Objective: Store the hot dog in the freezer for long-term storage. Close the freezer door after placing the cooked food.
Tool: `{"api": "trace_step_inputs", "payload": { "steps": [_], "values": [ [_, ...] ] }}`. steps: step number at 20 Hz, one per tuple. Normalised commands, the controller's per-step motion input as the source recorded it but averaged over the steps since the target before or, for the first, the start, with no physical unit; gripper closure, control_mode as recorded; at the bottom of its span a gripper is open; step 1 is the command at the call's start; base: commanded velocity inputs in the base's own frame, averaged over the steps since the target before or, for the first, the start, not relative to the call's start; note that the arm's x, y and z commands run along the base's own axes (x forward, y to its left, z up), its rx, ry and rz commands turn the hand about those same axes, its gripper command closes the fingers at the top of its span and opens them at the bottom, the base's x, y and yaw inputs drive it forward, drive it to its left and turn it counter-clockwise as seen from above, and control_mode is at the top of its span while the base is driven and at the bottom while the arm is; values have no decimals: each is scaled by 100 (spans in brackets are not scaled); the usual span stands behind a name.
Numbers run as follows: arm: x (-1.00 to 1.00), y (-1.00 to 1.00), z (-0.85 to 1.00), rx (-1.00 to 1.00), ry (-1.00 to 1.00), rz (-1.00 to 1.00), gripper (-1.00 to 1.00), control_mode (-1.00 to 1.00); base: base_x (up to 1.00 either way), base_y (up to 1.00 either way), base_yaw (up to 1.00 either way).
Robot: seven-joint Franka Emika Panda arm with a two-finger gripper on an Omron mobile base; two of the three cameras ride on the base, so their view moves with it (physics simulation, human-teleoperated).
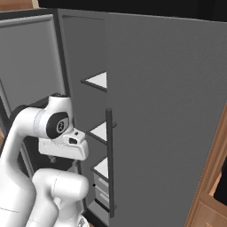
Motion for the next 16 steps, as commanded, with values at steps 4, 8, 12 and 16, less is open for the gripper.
{"api": "trace_step_inputs", "payload": {
  "steps": [4, 8, 12, 16],
  "values": [
    [0, 7, -44, -7, 2, -1, -100, -100, 0, 0, 0],
    [1, 0, -16, -1, 0, 0, -100, -100, 0, 0, 0],
    [0, 0, 0, 0, 0, 0, -100, -100, 0, 0, 0],
    [0, 0, 0, 0, 0, 0, -100, -100, 0, 0, 0]
  ]
}}
